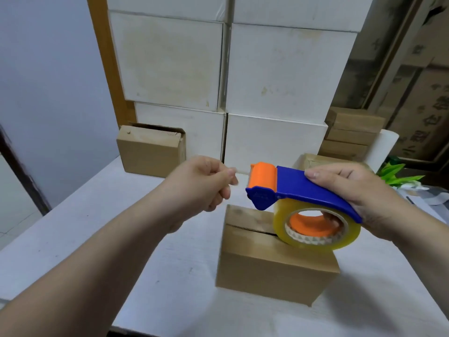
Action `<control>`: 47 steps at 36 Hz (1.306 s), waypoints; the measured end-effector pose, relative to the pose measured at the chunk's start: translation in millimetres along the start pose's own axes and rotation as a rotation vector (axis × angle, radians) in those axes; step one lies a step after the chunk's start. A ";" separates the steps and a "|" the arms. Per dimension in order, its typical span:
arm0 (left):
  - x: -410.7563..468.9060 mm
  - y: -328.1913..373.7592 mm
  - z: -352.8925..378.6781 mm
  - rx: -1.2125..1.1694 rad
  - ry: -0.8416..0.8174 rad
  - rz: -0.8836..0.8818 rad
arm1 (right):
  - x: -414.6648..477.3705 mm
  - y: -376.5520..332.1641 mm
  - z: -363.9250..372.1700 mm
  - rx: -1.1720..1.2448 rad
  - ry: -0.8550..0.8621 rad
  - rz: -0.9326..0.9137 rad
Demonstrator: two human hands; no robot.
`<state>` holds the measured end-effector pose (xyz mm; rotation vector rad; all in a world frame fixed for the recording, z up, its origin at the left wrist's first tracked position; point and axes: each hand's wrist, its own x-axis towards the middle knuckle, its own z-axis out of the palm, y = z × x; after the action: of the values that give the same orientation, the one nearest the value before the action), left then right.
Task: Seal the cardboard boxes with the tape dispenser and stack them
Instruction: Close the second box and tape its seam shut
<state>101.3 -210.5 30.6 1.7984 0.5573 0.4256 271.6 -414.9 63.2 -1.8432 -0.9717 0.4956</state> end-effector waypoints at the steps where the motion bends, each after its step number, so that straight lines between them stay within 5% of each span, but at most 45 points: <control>1: 0.5 -4.3 -6.9 -0.013 0.022 -0.002 | 0.0 -0.1 -2.4 -0.012 -0.002 0.003; 14: -38.1 -91.8 52.0 -0.478 0.127 -0.187 | -0.8 -1.1 0.4 -0.059 0.018 0.044; 47: -41.0 -104.8 92.5 -0.275 0.176 0.021 | -13.1 15.0 -2.5 0.218 0.013 0.151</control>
<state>101.8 -281.5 -96.6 1.5134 0.5727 0.6478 271.5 -430.2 50.1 -1.7266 -0.7413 0.6550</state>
